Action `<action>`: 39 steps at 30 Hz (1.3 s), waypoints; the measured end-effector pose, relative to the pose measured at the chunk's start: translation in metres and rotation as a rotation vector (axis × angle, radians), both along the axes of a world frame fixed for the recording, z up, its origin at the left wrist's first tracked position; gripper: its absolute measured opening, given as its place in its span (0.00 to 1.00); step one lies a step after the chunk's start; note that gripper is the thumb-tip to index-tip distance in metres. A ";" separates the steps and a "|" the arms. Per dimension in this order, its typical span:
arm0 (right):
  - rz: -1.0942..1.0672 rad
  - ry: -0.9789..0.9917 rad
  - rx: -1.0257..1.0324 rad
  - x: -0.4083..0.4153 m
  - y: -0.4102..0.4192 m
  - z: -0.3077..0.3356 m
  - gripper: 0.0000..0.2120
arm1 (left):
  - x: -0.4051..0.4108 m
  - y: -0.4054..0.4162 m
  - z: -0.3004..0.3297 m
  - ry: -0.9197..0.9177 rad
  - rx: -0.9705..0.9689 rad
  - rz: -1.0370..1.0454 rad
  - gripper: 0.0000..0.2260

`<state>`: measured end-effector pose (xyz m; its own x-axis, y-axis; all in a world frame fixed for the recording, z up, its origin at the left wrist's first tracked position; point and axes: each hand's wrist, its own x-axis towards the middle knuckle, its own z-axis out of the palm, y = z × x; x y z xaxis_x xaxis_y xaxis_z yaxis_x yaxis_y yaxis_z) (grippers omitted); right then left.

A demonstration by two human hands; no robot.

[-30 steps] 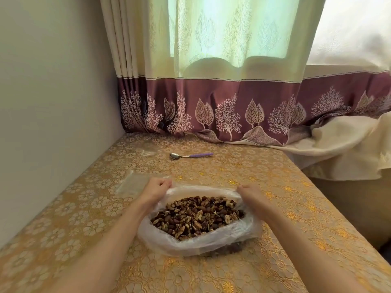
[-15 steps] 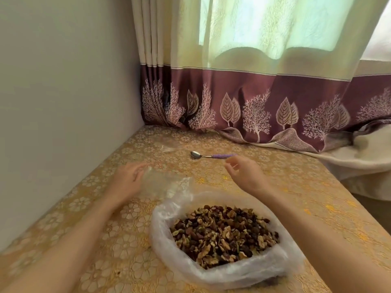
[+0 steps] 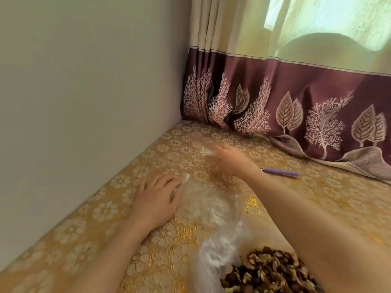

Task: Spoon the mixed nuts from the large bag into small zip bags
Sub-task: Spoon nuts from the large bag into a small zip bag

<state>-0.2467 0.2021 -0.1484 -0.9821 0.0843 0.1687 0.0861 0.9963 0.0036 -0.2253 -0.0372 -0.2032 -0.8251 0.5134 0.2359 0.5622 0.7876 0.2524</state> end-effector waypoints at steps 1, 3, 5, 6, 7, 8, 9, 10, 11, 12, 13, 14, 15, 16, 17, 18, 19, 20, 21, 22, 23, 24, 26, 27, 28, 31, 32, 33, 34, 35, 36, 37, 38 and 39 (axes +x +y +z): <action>-0.006 -0.012 0.006 -0.008 -0.001 -0.002 0.22 | 0.000 0.000 0.000 0.008 0.003 0.001 0.20; -0.036 -0.061 0.017 -0.021 -0.001 -0.006 0.19 | 0.001 0.001 -0.001 0.026 0.012 0.002 0.20; -0.060 -0.055 0.048 -0.028 -0.002 -0.011 0.13 | 0.001 0.001 -0.001 0.031 0.034 0.001 0.20; -0.065 -0.025 0.084 -0.029 -0.004 -0.013 0.12 | 0.001 0.001 -0.001 0.031 0.037 0.002 0.20; -0.065 0.012 0.126 -0.029 -0.005 -0.014 0.11 | 0.001 0.001 -0.001 0.035 0.034 0.003 0.20; -0.060 0.050 0.157 -0.029 -0.006 -0.014 0.11 | 0.001 0.001 -0.001 0.041 0.030 0.005 0.20; -0.054 0.086 0.159 -0.027 -0.008 -0.013 0.11 | 0.001 0.000 -0.002 0.044 0.032 0.004 0.20; -0.050 0.124 0.109 -0.026 -0.010 -0.010 0.12 | 0.002 0.000 -0.001 0.043 0.048 0.001 0.20; -0.052 0.167 -0.013 -0.023 -0.014 -0.004 0.12 | 0.002 0.000 0.001 0.037 0.086 -0.001 0.19; -0.053 0.212 -0.181 -0.018 -0.019 0.003 0.12 | 0.003 0.000 0.004 0.027 0.154 0.001 0.19; -0.047 0.261 -0.359 -0.013 -0.024 0.012 0.12 | 0.004 0.001 0.008 0.015 0.251 0.013 0.18; -0.038 0.303 -0.521 -0.006 -0.031 0.020 0.11 | 0.006 0.002 0.013 0.006 0.364 0.032 0.17; -0.024 0.324 -0.666 0.004 -0.038 0.028 0.10 | 0.007 0.003 0.020 0.000 0.477 0.048 0.16; 0.002 0.315 -0.814 0.014 -0.046 0.034 0.09 | 0.008 0.004 0.027 -0.010 0.582 0.054 0.15; 0.032 0.276 -0.975 0.025 -0.054 0.040 0.10 | 0.011 0.006 0.035 -0.024 0.675 0.047 0.15; 0.058 0.218 -1.147 0.036 -0.061 0.044 0.10 | 0.015 0.009 0.042 -0.037 0.749 0.026 0.15; 0.088 0.159 -1.300 0.046 -0.067 0.046 0.11 | 0.020 0.012 0.049 -0.047 0.802 -0.005 0.17; 0.121 0.106 -1.407 0.055 -0.071 0.048 0.11 | 0.025 0.015 0.056 -0.065 0.842 -0.041 0.18; 0.149 0.057 -1.468 0.062 -0.073 0.049 0.10 | 0.030 0.018 0.060 -0.098 0.868 -0.075 0.19; 0.176 0.010 -1.510 0.068 -0.075 0.050 0.10 | 0.035 0.021 0.064 -0.128 0.883 -0.104 0.19; 0.207 -0.029 -1.536 0.074 -0.075 0.050 0.10 | 0.038 0.023 0.065 -0.138 0.888 -0.121 0.18; 0.236 -0.051 -1.544 0.078 -0.074 0.051 0.09 | 0.040 0.025 0.065 -0.129 0.889 -0.123 0.14; 0.247 -0.029 -1.465 0.084 -0.066 0.051 0.09 | 0.039 0.024 0.065 -0.109 0.922 -0.087 0.06; 0.219 0.022 -1.348 0.083 -0.061 0.048 0.09 | 0.037 0.019 0.064 -0.113 0.955 -0.058 0.05; 0.155 0.110 -1.173 0.086 -0.046 0.044 0.10 | 0.037 0.021 0.065 -0.139 0.990 -0.054 0.05; -0.073 0.254 -0.464 0.086 0.005 0.028 0.12 | 0.036 0.019 0.065 -0.181 1.065 -0.031 0.06; -0.150 0.207 -0.288 0.087 0.024 0.021 0.13 | 0.037 0.018 0.065 -0.184 1.074 -0.031 0.06; -0.238 0.131 -0.168 0.087 0.043 0.014 0.14 | 0.038 0.019 0.065 -0.186 1.079 -0.037 0.06; -0.323 0.047 -0.097 0.088 0.060 0.008 0.16 | 0.038 0.019 0.064 -0.186 1.081 -0.041 0.05; -0.387 -0.022 -0.058 0.089 0.073 0.002 0.17 | 0.038 0.021 0.063 -0.186 1.073 -0.042 0.05; -0.427 -0.061 -0.034 0.091 0.083 -0.003 0.16 | 0.039 0.022 0.062 -0.188 1.054 -0.040 0.04; -0.448 -0.065 -0.007 0.093 0.088 -0.006 0.14 | 0.039 0.024 0.061 -0.188 1.033 -0.036 0.04; -0.448 -0.042 0.030 0.095 0.092 -0.009 0.12 | 0.040 0.025 0.061 -0.187 1.018 -0.036 0.03; -0.433 -0.009 0.069 0.096 0.093 -0.011 0.11 | 0.040 0.026 0.060 -0.188 1.011 -0.040 0.03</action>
<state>-0.1511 0.2954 -0.1589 -0.8599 0.4776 0.1801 0.4958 0.8655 0.0720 -0.1851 -0.0116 -0.1427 -0.8801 0.1739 0.4418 0.4662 0.1397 0.8736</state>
